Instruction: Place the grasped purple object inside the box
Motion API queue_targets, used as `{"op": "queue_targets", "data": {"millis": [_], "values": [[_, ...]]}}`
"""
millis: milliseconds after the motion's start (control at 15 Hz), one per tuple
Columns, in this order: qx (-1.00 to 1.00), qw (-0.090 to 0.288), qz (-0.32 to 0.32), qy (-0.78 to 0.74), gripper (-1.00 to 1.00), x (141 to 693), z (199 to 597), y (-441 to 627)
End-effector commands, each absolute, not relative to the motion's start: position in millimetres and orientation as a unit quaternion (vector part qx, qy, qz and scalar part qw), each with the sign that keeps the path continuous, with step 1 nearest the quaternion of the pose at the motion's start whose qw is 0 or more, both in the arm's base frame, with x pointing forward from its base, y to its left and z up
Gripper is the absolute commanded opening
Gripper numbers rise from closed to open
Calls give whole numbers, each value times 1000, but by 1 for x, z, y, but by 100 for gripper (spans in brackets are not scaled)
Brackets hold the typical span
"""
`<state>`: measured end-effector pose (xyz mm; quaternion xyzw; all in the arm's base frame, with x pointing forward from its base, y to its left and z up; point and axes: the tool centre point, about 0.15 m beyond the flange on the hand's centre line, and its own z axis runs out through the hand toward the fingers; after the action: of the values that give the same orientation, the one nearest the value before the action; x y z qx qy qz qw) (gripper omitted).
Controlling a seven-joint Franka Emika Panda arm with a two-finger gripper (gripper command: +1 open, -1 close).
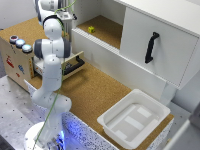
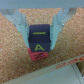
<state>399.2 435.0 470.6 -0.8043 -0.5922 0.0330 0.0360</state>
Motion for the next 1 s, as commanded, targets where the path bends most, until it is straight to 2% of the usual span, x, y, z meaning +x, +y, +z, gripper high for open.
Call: {"op": "queue_targets", "data": {"millis": [0, 200, 533, 933], "values": [[-831, 67, -26, -552, -100, 398, 501, 390], [-850, 61, -25, -522, -100, 392, 495, 359], [-872, 39, -2, -488, -100, 366, 459, 324], [-882, 8, -29, -470, -100, 322, 413, 310]]}}
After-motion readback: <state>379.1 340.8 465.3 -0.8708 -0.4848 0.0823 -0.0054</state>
